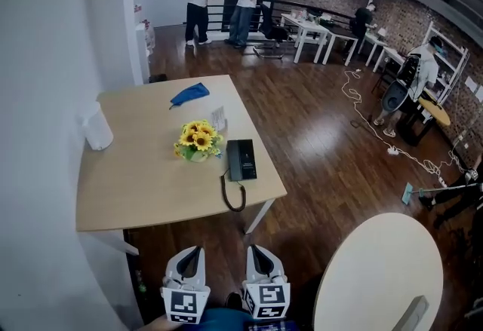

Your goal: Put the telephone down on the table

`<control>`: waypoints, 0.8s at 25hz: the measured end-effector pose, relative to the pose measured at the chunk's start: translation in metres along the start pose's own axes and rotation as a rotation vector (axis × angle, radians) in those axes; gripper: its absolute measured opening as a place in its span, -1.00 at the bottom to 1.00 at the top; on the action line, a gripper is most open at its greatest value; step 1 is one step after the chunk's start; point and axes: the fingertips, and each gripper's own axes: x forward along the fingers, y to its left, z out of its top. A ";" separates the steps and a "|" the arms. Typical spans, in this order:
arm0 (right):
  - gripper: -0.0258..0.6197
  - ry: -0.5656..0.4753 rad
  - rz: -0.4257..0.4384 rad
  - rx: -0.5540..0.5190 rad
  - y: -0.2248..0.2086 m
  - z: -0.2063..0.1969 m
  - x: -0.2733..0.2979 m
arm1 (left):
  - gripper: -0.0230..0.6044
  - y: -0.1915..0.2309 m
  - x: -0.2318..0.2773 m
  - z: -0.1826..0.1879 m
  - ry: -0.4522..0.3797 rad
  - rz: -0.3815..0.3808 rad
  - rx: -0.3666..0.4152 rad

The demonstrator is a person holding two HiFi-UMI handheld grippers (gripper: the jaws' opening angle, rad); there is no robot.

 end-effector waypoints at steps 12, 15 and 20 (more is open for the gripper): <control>-0.95 0.020 -0.031 -0.016 0.018 -0.015 -0.003 | -0.88 0.001 0.002 -0.018 0.002 -0.056 -0.004; -0.95 0.023 -0.036 -0.018 0.019 -0.015 -0.004 | -0.88 0.003 0.001 -0.018 -0.005 -0.060 -0.011; -0.95 0.035 -0.038 -0.011 0.020 -0.018 -0.003 | -0.88 0.006 -0.001 -0.018 -0.014 -0.063 -0.015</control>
